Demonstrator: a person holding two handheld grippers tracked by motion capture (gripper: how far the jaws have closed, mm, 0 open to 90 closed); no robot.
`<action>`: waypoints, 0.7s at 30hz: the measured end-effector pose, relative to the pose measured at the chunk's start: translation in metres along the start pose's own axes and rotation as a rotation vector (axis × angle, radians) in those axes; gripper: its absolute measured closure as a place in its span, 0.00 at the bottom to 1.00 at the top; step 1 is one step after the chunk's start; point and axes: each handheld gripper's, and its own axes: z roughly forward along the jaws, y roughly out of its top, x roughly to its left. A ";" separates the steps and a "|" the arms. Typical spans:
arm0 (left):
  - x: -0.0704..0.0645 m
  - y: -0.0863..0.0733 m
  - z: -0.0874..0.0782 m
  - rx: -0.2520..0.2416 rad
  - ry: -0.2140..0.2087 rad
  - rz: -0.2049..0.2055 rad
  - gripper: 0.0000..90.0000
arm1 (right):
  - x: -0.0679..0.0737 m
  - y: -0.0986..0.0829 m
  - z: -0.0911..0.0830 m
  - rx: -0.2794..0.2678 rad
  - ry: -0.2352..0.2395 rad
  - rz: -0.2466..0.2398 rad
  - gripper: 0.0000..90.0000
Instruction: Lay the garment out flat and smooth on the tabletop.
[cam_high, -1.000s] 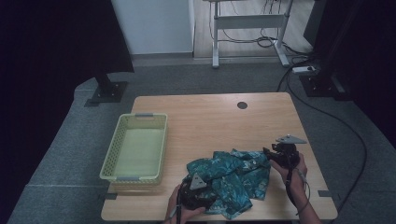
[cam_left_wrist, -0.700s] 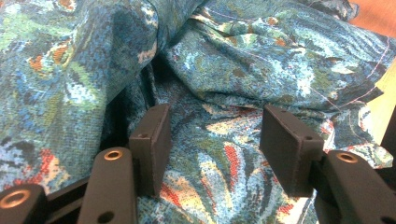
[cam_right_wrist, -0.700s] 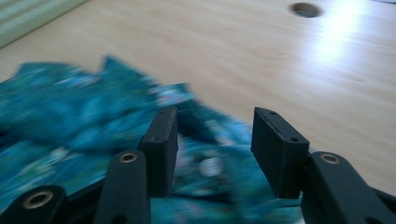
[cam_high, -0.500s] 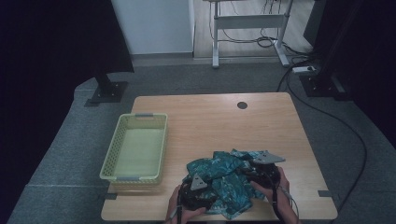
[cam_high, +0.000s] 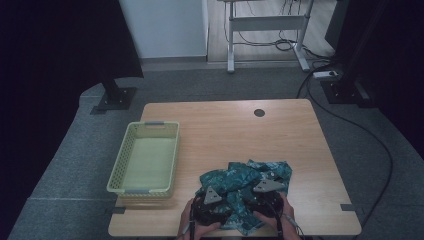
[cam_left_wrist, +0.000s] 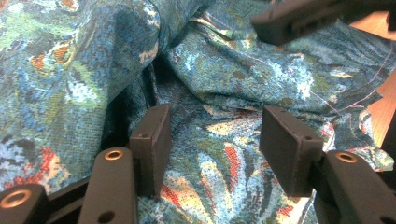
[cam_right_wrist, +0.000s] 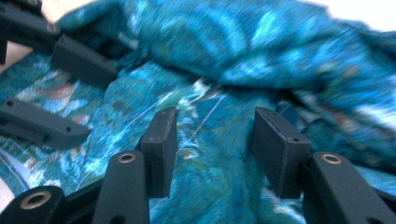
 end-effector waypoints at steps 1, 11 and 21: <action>0.000 0.000 0.000 0.000 0.002 0.000 0.49 | 0.001 -0.002 0.002 0.004 -0.001 0.006 0.56; -0.003 -0.001 0.000 -0.001 0.004 0.003 0.49 | 0.009 -0.010 0.001 -0.001 -0.039 0.042 0.55; -0.009 -0.001 0.001 0.004 -0.002 0.008 0.49 | 0.015 -0.010 -0.006 0.005 -0.022 0.036 0.54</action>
